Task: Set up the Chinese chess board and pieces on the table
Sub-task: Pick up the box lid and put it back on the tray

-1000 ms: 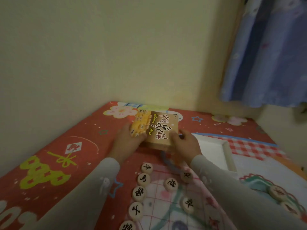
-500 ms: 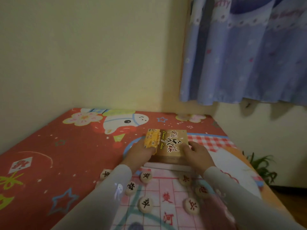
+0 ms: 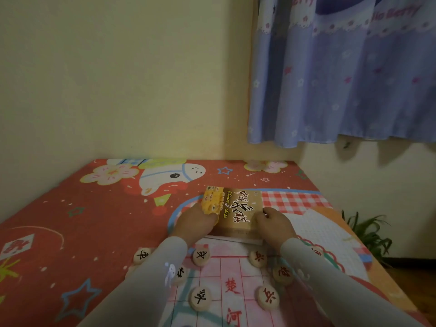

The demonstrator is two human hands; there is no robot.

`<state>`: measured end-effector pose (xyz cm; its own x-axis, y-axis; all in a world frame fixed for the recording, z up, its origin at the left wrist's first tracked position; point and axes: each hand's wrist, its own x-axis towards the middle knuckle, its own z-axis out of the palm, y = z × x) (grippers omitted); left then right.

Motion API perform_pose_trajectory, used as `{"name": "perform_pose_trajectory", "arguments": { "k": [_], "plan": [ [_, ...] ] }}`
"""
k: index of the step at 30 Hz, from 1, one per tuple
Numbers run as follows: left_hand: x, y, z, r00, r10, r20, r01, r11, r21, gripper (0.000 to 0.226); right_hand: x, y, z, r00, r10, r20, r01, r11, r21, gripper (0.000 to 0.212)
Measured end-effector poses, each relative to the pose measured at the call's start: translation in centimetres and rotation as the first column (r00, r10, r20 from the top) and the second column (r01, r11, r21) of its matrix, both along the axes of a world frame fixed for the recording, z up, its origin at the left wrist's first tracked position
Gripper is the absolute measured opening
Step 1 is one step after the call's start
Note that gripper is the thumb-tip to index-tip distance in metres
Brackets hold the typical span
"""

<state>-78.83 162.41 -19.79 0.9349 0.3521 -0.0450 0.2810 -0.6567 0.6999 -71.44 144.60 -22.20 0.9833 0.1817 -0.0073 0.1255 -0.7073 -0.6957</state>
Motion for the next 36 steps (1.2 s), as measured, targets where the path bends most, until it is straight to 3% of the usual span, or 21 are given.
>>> {"name": "perform_pose_trajectory", "arguments": {
  "k": [6, 8, 13, 17, 21, 26, 31, 36],
  "plan": [
    [1.0, 0.1, -1.7, 0.999, 0.034, -0.037, -0.025, 0.976, 0.215, 0.023, 0.6, 0.3, -1.0, 1.000, 0.008, 0.011, -0.005, 0.969, -0.248, 0.028],
    [1.3, 0.2, -2.0, 0.998, 0.052, -0.034, -0.044, 0.980, 0.195, 0.023, 0.8, 0.6, -1.1, 1.000, 0.021, 0.016, -0.016, 0.960, -0.279, 0.030],
    [1.0, 0.1, -0.9, 0.986, 0.159, 0.056, -0.142, 0.964, -0.225, 0.010, 1.3, 0.7, -0.6, 0.999, 0.010, -0.051, -0.021, 0.974, -0.226, 0.028],
    [-0.4, 1.3, 1.1, 0.952, 0.272, 0.144, -0.153, 0.825, -0.543, 0.029, 0.4, 1.4, 0.6, 0.996, 0.055, -0.073, -0.060, 0.996, -0.062, 0.027],
    [-3.1, 5.1, 2.8, 0.907, 0.394, 0.152, -0.168, 0.668, -0.725, 0.036, -2.2, 4.0, 2.4, 0.982, 0.180, 0.063, -0.183, 0.982, 0.043, 0.026],
    [-9.7, 11.4, 3.4, 0.852, 0.490, 0.183, -0.224, 0.658, -0.719, 0.033, -8.3, 10.0, 4.4, 0.938, 0.306, 0.162, -0.335, 0.919, 0.208, 0.024],
    [-18.5, 19.4, 1.3, 0.771, 0.610, 0.184, -0.421, 0.705, -0.571, 0.027, -14.9, 17.8, 3.9, 0.863, 0.489, 0.128, -0.505, 0.835, 0.217, 0.026],
    [-27.0, 23.6, -2.0, 0.627, 0.768, 0.132, -0.619, 0.594, -0.514, 0.018, -21.2, 24.0, 1.1, 0.766, 0.642, 0.040, -0.639, 0.752, 0.158, 0.029]
  ]
}}
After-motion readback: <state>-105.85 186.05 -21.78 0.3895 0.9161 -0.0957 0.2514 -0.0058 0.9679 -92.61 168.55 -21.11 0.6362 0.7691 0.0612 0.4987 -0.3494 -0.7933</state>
